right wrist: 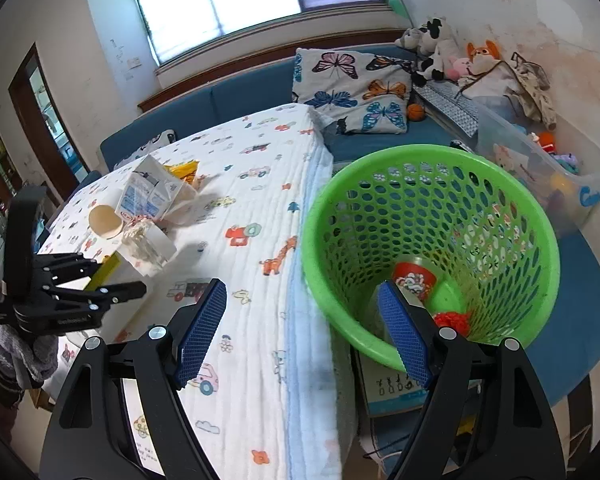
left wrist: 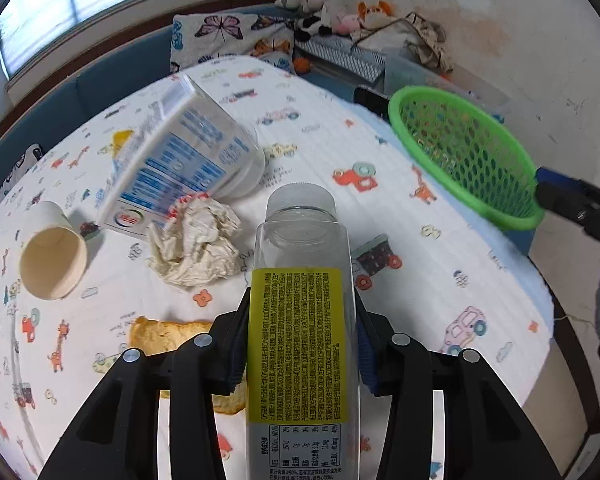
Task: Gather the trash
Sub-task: 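Grasp the yellow-labelled bottle with the left tool while the right tool grasps the bread crust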
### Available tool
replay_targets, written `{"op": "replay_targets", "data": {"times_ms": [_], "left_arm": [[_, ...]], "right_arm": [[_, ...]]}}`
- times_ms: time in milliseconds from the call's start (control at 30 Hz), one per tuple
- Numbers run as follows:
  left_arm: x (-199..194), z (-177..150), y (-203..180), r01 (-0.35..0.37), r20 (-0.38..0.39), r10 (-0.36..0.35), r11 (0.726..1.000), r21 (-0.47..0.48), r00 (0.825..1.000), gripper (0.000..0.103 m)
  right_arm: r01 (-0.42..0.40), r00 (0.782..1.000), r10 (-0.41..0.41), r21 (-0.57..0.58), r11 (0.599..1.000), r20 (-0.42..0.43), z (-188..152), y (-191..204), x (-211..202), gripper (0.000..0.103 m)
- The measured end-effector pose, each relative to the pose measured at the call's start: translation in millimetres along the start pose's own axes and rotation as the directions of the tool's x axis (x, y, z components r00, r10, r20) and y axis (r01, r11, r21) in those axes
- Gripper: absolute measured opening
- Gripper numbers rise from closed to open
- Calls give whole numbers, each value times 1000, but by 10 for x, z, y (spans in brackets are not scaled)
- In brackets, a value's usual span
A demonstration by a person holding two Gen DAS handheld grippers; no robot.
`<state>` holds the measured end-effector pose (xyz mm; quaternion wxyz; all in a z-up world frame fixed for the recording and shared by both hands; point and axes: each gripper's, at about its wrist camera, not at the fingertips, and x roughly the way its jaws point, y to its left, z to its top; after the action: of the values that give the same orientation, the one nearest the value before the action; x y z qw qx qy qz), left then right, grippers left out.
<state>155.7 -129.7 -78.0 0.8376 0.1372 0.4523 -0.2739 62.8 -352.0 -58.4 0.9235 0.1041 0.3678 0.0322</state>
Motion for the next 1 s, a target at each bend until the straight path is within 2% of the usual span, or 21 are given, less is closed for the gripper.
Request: {"op": "replay_targets", "data": {"times_ms": [300, 533, 1000], "left_arm": [[-520, 37, 149, 18, 93, -16, 999, -28, 996, 43], [-893, 92, 397, -9, 162, 18, 998, -59, 987, 43], [-1120, -119, 978, -83, 168, 110, 983, -161, 980, 43]], "right_arm": [[-58, 998, 56, -46, 997, -32, -11, 319, 145, 78], [-134, 989, 126, -115, 984, -77, -39, 780, 356, 78], [-272, 954, 229, -237, 933, -193, -149, 1721, 853, 78]]}}
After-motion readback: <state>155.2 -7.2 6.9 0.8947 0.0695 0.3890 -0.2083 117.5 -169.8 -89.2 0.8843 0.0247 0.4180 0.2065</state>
